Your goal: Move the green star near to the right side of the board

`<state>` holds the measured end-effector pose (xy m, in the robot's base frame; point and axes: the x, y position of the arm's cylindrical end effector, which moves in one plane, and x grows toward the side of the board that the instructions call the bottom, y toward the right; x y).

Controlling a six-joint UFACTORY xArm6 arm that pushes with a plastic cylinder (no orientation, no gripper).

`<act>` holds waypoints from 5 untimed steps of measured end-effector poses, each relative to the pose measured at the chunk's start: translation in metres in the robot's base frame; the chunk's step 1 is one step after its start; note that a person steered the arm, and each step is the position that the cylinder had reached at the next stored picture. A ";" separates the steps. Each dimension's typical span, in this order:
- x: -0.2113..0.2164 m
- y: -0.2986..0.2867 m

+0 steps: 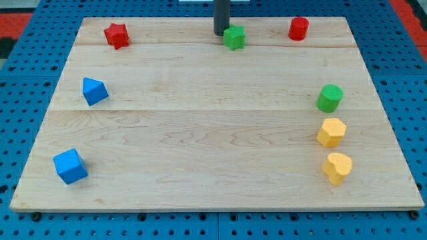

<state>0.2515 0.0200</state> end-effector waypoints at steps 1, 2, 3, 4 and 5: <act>0.019 0.041; 0.028 0.067; 0.066 0.086; 0.066 0.095; 0.054 0.088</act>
